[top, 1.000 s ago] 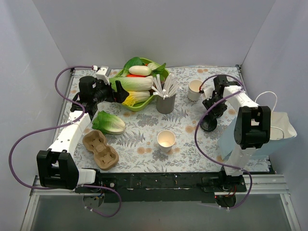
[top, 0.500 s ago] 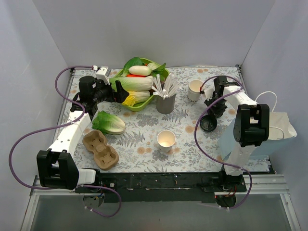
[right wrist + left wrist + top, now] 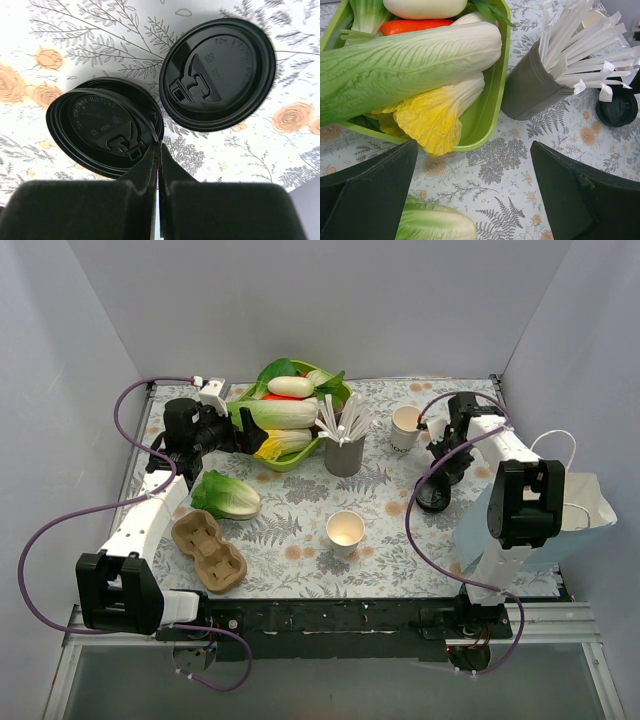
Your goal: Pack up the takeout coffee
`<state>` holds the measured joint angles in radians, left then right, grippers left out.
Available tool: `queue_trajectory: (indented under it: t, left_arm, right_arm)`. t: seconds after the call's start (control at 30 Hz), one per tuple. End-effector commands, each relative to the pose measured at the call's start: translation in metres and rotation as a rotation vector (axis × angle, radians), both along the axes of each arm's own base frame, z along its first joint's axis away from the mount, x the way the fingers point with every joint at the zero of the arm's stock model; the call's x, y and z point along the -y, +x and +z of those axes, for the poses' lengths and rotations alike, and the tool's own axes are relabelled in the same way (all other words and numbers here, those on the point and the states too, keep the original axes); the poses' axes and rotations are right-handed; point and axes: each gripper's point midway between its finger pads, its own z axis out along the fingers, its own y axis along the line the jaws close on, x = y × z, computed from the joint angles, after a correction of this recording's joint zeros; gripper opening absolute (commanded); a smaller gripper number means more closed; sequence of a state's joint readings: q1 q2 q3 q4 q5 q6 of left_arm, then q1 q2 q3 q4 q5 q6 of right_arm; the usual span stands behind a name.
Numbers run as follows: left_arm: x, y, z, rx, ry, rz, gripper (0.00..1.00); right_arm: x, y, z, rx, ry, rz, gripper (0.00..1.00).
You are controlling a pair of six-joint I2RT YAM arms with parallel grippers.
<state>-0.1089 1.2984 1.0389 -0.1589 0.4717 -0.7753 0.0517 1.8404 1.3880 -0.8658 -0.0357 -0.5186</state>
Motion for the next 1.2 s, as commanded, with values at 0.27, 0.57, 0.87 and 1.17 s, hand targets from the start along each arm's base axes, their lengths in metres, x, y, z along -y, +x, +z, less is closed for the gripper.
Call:
queue_trajectory:
  t: [0.27,0.57,0.87,1.17]
  left_arm:
    - [0.038,-0.034,0.073,0.304,0.152,-0.298,0.98]
    - [0.158,-0.145,0.098,0.8,0.391,-0.872,0.98]
    - [0.164,-0.18,0.102,0.883,0.352,-0.865,0.98]
    - [0.108,-0.14,0.087,0.475,0.251,-0.415,0.96]
  right_arm:
    - [-0.04,-0.021,0.115,0.152,0.223,0.101,0.01]
    - [-0.145,-0.067,0.183,0.096,0.555,0.406,0.01]
    - [-0.224,-0.132,0.175,-0.017,0.564,0.639,0.01]
    - [-0.221,-0.037,0.207,0.593,0.403,0.548,0.01]
